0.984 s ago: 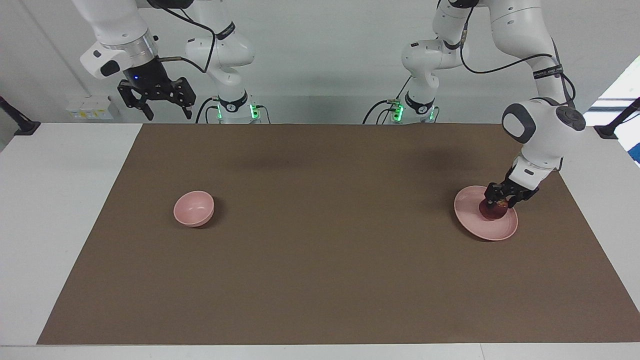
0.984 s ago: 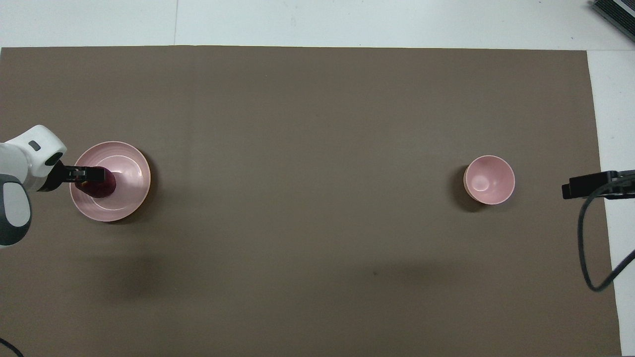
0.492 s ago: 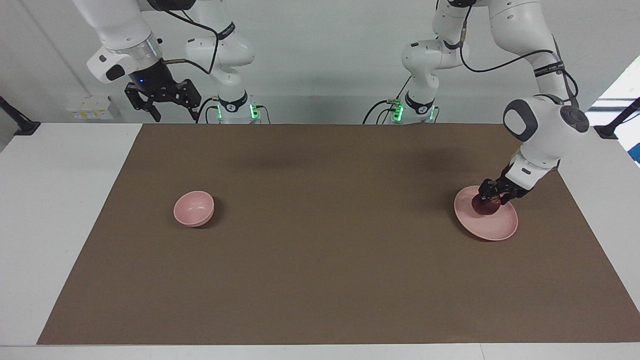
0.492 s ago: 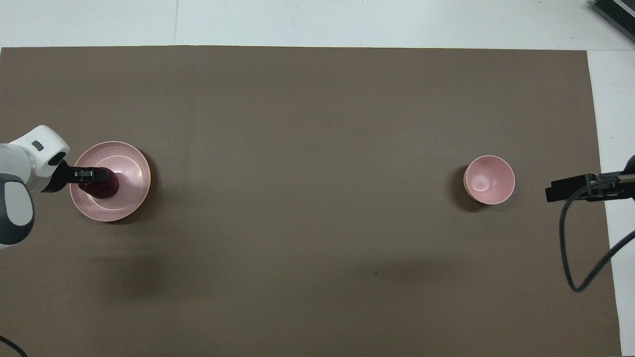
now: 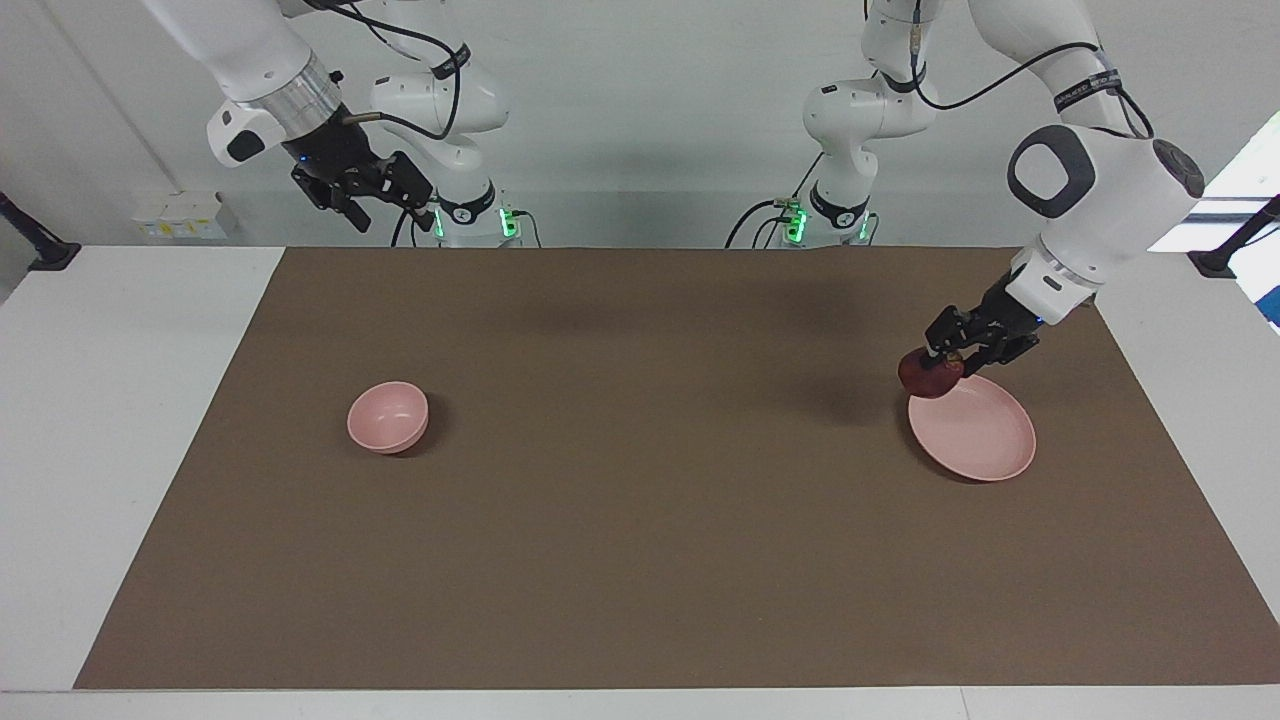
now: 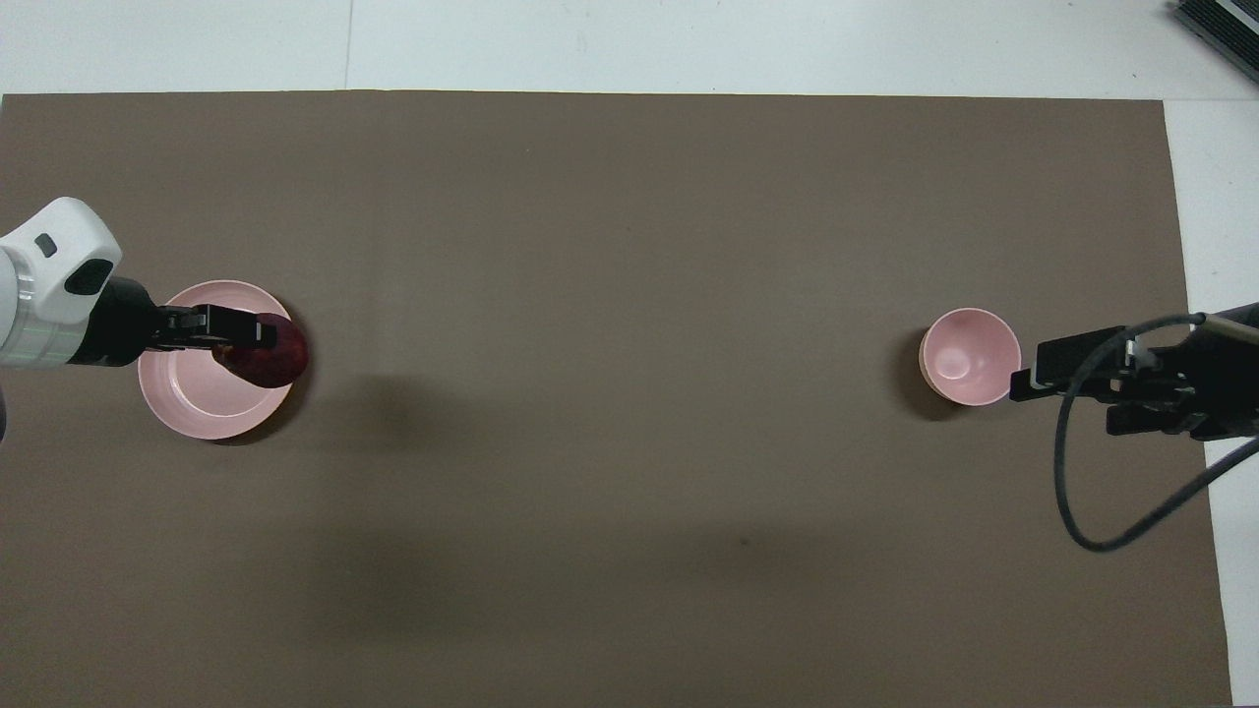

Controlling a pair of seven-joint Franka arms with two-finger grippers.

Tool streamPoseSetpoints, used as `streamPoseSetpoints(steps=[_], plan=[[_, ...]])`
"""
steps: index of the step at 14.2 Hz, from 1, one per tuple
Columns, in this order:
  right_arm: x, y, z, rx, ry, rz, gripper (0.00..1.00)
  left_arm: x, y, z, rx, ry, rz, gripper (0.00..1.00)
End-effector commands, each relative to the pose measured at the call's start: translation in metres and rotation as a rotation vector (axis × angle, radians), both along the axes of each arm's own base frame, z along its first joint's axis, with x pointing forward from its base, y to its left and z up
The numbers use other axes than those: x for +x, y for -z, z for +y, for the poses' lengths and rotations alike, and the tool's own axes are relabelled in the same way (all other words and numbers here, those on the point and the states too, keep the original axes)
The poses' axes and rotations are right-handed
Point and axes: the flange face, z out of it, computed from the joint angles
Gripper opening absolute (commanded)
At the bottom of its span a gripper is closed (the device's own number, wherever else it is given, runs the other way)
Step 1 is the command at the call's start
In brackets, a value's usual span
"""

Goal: Move apple from plate to bowl
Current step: 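Carry the apple with the left gripper while the right gripper approaches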

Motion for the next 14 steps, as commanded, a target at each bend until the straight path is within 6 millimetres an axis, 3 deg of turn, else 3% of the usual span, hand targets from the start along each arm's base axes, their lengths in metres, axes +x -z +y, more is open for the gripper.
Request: streamPoseSetpoints(steps=[1,5,8,10,14], plan=[[-0.009,-0.003,0.015,0.082,0.116,0.060,1.00,-0.003,-0.013,-0.033,-0.100,-0.045,0.051,0.00],[-0.002,-0.002,0.035,0.214,0.308,0.172,1.00,-0.009,-0.023,-0.102,-0.289,-0.079,0.109,0.00],[0.009,0.002,0.044,0.304,0.460,0.269,1.00,-0.026,-0.031,-0.166,-0.363,-0.017,0.134,0.00],[0.015,0.001,0.050,0.345,0.536,0.306,1.00,-0.030,-0.034,-0.187,-0.429,-0.073,0.174,0.00],[0.025,0.002,0.086,0.363,0.601,0.302,1.00,-0.040,-0.056,-0.247,-0.502,-0.143,0.132,0.00]])
